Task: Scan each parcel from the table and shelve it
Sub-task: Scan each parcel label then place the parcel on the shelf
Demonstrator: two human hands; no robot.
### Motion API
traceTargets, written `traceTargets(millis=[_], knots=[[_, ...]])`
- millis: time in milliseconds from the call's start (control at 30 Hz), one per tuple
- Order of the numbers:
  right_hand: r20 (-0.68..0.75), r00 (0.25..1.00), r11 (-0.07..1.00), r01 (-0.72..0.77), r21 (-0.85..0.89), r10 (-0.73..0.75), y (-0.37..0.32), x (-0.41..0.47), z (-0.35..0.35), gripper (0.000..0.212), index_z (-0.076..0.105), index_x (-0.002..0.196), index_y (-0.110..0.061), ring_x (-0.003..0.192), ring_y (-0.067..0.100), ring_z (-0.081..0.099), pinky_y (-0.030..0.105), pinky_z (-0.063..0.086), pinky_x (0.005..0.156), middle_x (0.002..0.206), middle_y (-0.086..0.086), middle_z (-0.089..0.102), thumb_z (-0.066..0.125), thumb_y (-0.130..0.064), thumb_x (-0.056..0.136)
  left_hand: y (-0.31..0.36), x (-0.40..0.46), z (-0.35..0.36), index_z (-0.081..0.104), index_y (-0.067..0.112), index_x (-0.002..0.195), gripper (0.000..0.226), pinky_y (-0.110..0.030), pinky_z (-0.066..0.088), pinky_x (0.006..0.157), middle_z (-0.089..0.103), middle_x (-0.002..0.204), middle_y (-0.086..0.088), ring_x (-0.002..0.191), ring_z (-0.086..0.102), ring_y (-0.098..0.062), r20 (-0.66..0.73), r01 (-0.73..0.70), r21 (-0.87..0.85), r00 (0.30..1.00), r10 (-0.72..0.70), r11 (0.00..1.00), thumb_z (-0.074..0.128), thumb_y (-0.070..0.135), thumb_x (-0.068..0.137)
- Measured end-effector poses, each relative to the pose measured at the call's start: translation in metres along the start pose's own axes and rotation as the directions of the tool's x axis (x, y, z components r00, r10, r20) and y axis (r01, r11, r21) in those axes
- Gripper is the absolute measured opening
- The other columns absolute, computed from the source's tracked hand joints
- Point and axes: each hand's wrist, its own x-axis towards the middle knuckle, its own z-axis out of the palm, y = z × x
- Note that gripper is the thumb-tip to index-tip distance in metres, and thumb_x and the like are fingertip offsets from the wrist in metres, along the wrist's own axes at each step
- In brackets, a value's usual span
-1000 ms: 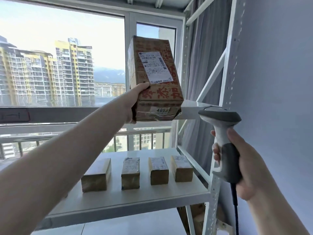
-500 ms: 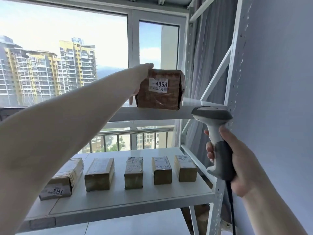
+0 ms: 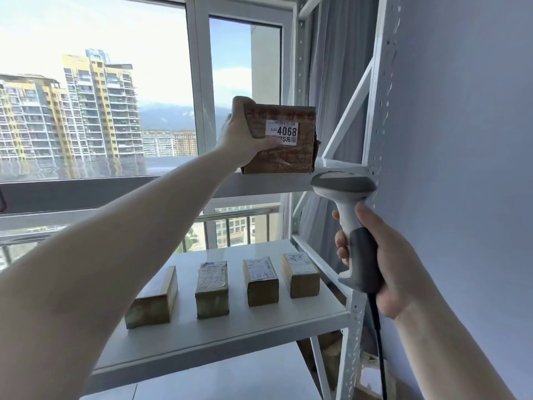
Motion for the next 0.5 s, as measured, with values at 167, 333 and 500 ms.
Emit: traceTargets(millis=[167, 333, 500], knots=[[-0.053, 0.999, 1.000, 0.002, -0.014, -0.003, 0.002, 0.004, -0.009, 0.068, 0.065, 0.116, -0.006, 0.056, 0.012, 0.055, 0.027, 0.044, 0.059, 0.066, 0.003, 0.063, 0.062, -0.056, 0.070, 0.005, 0.017, 0.032, 0.034, 0.021, 0.134, 0.080, -0.037, 0.050, 0.087, 0.056, 0.127, -0.007, 0.110, 0.055, -0.022, -0.030, 0.001, 0.035, 1.000, 0.000, 0.999, 0.086, 0.035, 0.075], [-0.077, 0.997, 1.000, 0.007, 0.002, -0.006, 0.003, 0.008, -0.017, 0.066, 0.066, 0.114, -0.007, 0.055, 0.013, 0.054, 0.027, 0.043, 0.061, 0.067, 0.004, 0.063, 0.063, -0.055, 0.069, 0.012, 0.029, 0.063, 0.034, 0.023, 0.136, 0.082, -0.039, 0.047, 0.091, 0.052, 0.128, -0.008, 0.112, 0.051, -0.024, -0.051, 0.013, 0.060, 0.999, -0.010, 0.998, 0.086, 0.037, 0.074], [-0.091, 0.996, 1.000, 0.006, 0.000, -0.006, 0.002, 0.012, -0.024, 0.061, 0.068, 0.109, -0.009, 0.056, 0.014, 0.055, 0.027, 0.045, 0.061, 0.068, 0.005, 0.063, 0.065, -0.055, 0.069, 0.014, 0.035, 0.079, 0.033, 0.022, 0.137, 0.082, -0.042, 0.051, 0.090, 0.051, 0.128, -0.010, 0.112, 0.054, -0.027, -0.047, 0.022, 0.081, 0.999, -0.018, 0.996, 0.084, 0.039, 0.075]])
